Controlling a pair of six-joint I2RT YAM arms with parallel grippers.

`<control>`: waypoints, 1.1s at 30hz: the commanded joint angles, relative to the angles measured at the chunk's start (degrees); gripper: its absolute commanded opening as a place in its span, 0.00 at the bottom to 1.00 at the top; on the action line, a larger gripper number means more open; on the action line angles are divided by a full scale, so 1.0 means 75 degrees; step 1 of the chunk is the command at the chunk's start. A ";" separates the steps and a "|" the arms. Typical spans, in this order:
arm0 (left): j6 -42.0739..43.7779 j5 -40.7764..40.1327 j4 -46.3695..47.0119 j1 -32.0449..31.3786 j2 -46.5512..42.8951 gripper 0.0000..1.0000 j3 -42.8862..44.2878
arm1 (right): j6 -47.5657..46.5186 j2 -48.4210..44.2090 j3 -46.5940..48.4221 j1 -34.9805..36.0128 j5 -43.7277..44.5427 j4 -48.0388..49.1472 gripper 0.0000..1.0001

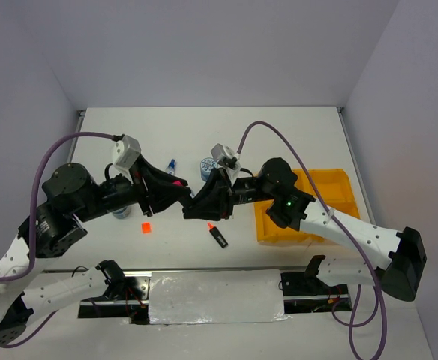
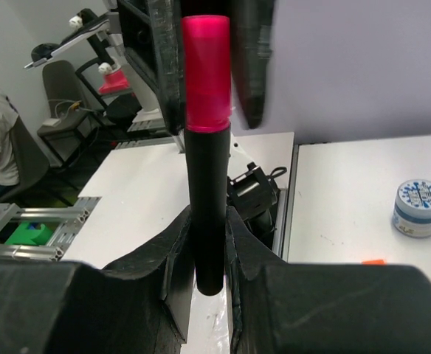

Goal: Sort the stationery into containers
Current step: Close the pen cap on the pen.

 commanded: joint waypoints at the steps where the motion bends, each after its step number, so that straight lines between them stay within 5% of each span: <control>1: -0.0024 0.0246 0.0165 -0.0020 -0.0029 0.35 -0.0015 | 0.0062 0.0021 0.0429 -0.0069 -0.0201 0.0167 0.00; 2: -0.0024 0.0305 0.0142 -0.0020 -0.0017 0.23 -0.0015 | 0.0074 0.0022 0.0452 -0.0057 -0.0213 0.0178 0.00; 6: -0.0059 0.0480 0.0130 -0.0032 0.0089 0.01 -0.0050 | 0.0050 0.0056 0.0604 -0.0092 -0.0271 0.0120 0.00; 15: -0.0305 0.0913 0.0341 -0.0020 0.0089 0.00 -0.0694 | 0.0039 0.0525 0.1459 -0.0338 -0.0646 -0.0173 0.00; 33: -0.0868 0.1771 0.0869 -0.0044 -0.0321 0.00 -0.3425 | -0.0254 0.1849 0.5303 -0.0866 -0.0869 -0.2271 0.00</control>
